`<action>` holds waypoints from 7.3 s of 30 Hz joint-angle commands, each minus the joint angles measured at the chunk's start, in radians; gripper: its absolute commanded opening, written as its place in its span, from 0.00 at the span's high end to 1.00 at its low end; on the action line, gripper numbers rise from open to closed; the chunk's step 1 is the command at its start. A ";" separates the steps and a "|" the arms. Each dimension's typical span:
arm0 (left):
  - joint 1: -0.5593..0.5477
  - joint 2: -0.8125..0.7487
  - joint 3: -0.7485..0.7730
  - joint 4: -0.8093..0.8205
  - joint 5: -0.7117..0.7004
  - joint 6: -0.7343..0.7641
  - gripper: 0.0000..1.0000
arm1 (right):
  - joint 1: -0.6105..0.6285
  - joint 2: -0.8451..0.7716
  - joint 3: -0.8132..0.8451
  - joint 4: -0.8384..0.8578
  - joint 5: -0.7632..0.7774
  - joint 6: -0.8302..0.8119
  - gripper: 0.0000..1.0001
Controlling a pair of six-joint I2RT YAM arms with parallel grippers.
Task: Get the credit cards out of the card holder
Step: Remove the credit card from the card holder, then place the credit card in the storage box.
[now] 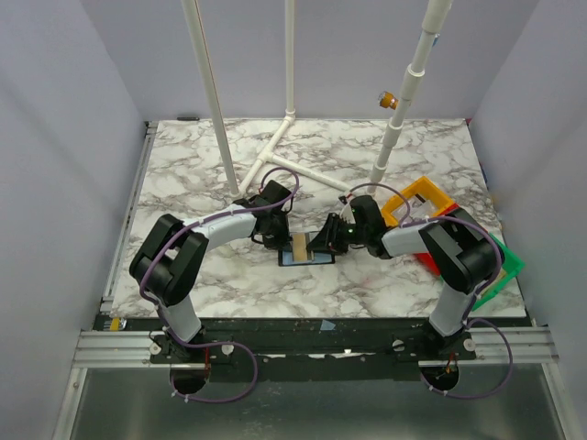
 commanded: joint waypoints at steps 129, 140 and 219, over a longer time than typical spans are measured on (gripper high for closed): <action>0.047 -0.106 0.015 -0.066 -0.014 0.086 1.00 | -0.090 -0.418 -0.030 -0.370 0.215 -0.082 0.99; 0.044 -0.176 0.074 -0.104 0.012 0.112 0.78 | -0.090 -0.458 0.006 -0.446 0.246 -0.087 0.99; 0.006 -0.441 0.005 -0.158 0.287 0.229 0.31 | -0.700 -0.702 0.438 -1.615 1.175 -0.106 0.99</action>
